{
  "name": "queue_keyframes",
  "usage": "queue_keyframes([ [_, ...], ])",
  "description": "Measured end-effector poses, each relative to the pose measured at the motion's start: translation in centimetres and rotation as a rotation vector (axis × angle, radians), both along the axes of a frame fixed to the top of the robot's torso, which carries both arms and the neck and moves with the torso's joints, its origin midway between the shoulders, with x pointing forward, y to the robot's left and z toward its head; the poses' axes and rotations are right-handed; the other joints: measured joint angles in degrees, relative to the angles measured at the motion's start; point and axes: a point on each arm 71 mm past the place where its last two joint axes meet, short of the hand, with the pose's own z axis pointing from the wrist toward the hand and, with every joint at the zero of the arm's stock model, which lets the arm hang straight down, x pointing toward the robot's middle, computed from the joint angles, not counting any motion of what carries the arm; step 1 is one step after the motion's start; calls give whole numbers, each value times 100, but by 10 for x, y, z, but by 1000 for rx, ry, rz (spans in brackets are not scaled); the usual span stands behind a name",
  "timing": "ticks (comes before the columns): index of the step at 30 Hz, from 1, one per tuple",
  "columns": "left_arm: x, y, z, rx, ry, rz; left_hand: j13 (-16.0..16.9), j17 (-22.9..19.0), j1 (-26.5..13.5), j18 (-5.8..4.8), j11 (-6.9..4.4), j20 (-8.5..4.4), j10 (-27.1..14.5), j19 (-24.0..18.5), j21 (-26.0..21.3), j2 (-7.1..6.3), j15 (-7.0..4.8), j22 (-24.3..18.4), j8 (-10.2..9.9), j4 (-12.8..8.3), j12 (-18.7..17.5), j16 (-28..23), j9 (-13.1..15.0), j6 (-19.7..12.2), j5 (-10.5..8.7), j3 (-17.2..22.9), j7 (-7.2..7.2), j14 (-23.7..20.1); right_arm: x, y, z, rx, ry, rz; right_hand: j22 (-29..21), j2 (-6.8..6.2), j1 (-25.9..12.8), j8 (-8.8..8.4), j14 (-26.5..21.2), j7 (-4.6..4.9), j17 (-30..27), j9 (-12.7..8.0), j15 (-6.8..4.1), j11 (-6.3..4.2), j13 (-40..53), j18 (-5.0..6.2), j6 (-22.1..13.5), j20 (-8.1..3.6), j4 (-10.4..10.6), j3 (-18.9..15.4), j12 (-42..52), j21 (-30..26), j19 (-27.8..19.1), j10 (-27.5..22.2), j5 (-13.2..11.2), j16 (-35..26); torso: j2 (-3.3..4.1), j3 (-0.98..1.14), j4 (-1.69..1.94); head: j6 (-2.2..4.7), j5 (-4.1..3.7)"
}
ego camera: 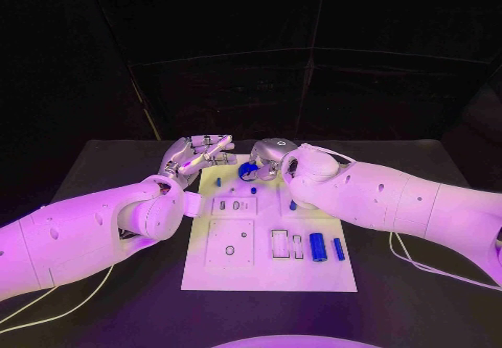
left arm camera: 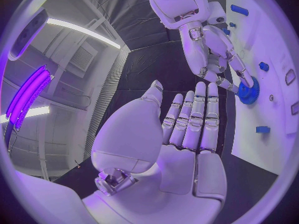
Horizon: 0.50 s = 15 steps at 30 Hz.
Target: Assemble the parts on the task board
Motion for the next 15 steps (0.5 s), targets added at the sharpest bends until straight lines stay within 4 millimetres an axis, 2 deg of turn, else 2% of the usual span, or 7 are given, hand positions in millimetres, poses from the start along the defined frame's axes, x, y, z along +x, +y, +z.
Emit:
queue_keyframes([
  [12, 0, 0, 0, 0, 1, -1, 0, -1, 0, 0, 0, 0, 0, 0, 0, 0, 0, 1, 0, 0, 0, 0, 0, 0, 0, 0, 0, 0, 3, -3, -4, -9, 54, -13, 0, 1, 2, -21, 0, -10, 4, -15, 0, 0, 0, 0, -29, 0, 19, -21, 0, 0, 0, 0, 48, 0, 0, 1, -1, -30, -1],
  [15, 0, 0, 0, 0, 1, -1, 0, -1, 0, 0, 0, 0, 0, 0, 0, 0, 0, 1, 0, 0, 0, 0, 0, 0, 0, 0, 0, 0, 3, -4, -5, -11, 64, -16, -1, 18, 66, -22, 0, -10, 4, -15, 0, 0, 0, 0, -29, 0, 6, -35, 0, 22, 0, 0, 145, 0, 0, 1, -2, -30, 1],
])
